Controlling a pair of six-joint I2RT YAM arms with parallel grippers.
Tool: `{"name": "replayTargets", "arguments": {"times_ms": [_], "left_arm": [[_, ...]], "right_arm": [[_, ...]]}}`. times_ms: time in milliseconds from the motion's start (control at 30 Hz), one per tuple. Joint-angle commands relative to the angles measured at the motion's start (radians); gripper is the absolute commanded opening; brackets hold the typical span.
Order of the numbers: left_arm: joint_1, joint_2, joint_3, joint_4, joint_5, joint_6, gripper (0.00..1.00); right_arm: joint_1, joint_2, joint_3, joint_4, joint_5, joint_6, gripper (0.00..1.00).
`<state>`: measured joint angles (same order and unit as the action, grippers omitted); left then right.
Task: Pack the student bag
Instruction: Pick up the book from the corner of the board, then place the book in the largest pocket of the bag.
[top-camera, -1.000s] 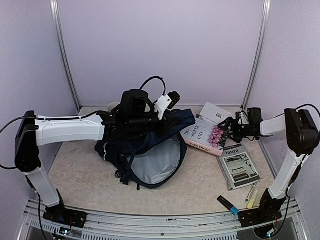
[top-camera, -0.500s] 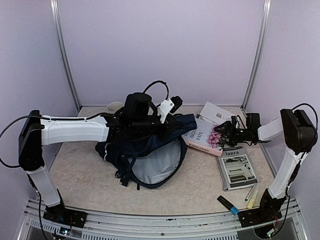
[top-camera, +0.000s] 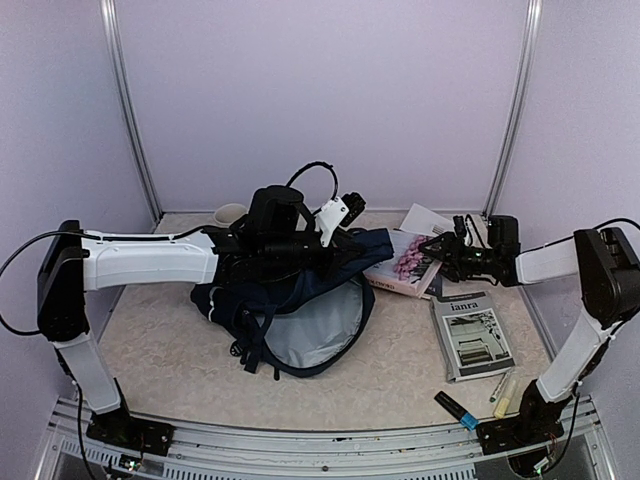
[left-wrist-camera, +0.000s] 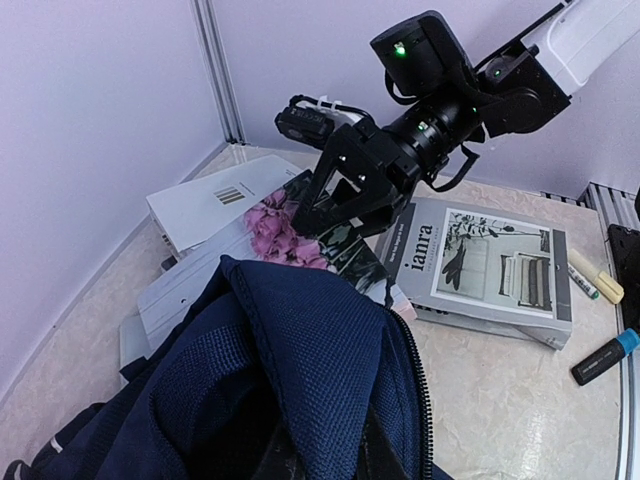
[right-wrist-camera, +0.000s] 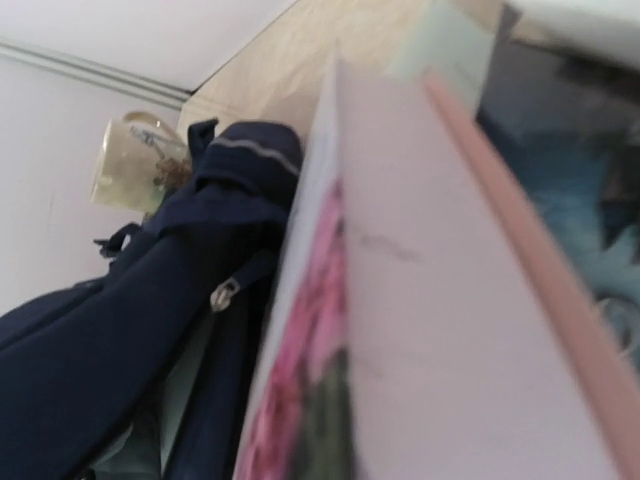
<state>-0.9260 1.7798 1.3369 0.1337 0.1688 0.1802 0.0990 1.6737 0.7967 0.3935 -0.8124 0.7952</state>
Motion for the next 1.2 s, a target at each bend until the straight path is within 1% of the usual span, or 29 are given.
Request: {"name": "replayTargets", "arguments": {"times_ms": [0, 100, 200, 267, 333, 467, 600, 700, 800, 867, 967, 1033, 1167], "left_arm": [[0.036, 0.029, -0.004, 0.033, -0.055, 0.021, 0.00], [0.035, 0.030, -0.004, 0.033, -0.055, 0.020, 0.00], [0.035, 0.019, -0.011, 0.030, -0.058, 0.019, 0.00], [0.038, 0.002, -0.019, 0.029, -0.059, 0.019, 0.00], [0.042, -0.025, -0.028, 0.030, -0.069, 0.020, 0.00], [0.046, -0.113, -0.051, 0.027, -0.136, 0.042, 0.00], [0.060, -0.194, -0.066, 0.002, -0.196, 0.071, 0.00], [0.091, -0.227, -0.083, -0.008, -0.231, 0.070, 0.00], [0.119, -0.245, -0.099, 0.005, -0.237, 0.054, 0.00], [0.131, -0.251, -0.099, 0.013, -0.240, 0.048, 0.00], [0.139, -0.256, -0.093, 0.028, -0.241, 0.048, 0.00], [0.140, -0.251, -0.080, 0.026, -0.232, 0.048, 0.00], [0.141, -0.239, -0.068, 0.033, -0.216, 0.039, 0.00]], "right_arm": [[0.062, -0.008, -0.022, 0.029, 0.066, 0.014, 0.78], [0.083, 0.019, -0.022, 0.057, 0.098, 0.040, 0.70], [0.091, 0.023, -0.025, 0.100, 0.107, 0.070, 0.54], [0.091, 0.005, -0.028, 0.092, 0.120, 0.068, 0.44], [0.093, -0.035, -0.032, 0.058, 0.133, 0.050, 0.38], [0.084, -0.148, -0.033, -0.066, 0.166, -0.012, 0.30], [0.048, -0.315, -0.036, -0.199, 0.196, -0.048, 0.28], [0.000, -0.457, -0.036, -0.297, 0.199, -0.072, 0.27], [-0.022, -0.594, -0.033, -0.399, 0.191, -0.084, 0.26], [-0.022, -0.661, -0.023, -0.457, 0.144, -0.086, 0.26], [-0.020, -0.734, -0.026, -0.575, 0.024, -0.070, 0.26], [-0.002, -0.788, -0.045, -0.623, -0.045, -0.046, 0.25], [0.121, -0.865, -0.096, -0.628, -0.134, -0.005, 0.29]]}}
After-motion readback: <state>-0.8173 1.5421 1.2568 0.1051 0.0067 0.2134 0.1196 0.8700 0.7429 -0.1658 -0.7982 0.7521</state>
